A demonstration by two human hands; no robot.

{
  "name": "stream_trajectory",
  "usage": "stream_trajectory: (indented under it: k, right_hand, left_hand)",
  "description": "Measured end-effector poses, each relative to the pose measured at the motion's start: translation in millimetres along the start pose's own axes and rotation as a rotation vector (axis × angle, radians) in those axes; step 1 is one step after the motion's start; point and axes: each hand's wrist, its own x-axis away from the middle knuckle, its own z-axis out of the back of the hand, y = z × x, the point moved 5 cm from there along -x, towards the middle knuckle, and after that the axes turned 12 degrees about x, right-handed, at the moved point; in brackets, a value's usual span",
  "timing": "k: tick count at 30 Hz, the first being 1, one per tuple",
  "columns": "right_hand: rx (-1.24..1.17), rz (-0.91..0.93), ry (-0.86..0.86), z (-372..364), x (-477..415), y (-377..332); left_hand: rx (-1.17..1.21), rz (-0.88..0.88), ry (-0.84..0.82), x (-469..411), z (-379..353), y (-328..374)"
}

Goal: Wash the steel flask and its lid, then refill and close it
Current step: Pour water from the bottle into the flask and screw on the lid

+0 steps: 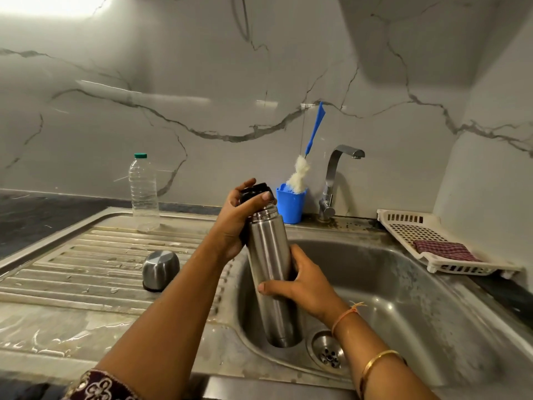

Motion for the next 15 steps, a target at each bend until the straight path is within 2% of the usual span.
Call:
stream_trajectory:
  k: [3,7,10,12,15]
  right_hand:
    - [-0.047,0.006,0.025,2,0,-2]
    - [0.106,-0.038,0.13,6,1,-2]
    - [0.25,-0.09,0.162,6,1,3]
    - [0.313,-0.097,0.164,5,0,4]
    - [0.273,-0.049,0.128,1,-1,3]
  left_hand:
    - [0.14,0.074,-0.101,0,3,4]
    - [0.241,0.064,-0.058,3,2,3]
    - [0.068,0.042,-0.052,5,-8,1]
    - [-0.07,-0.003,0.011,6,-15,1]
    - [-0.17,-0.092,0.082,6,-21,5]
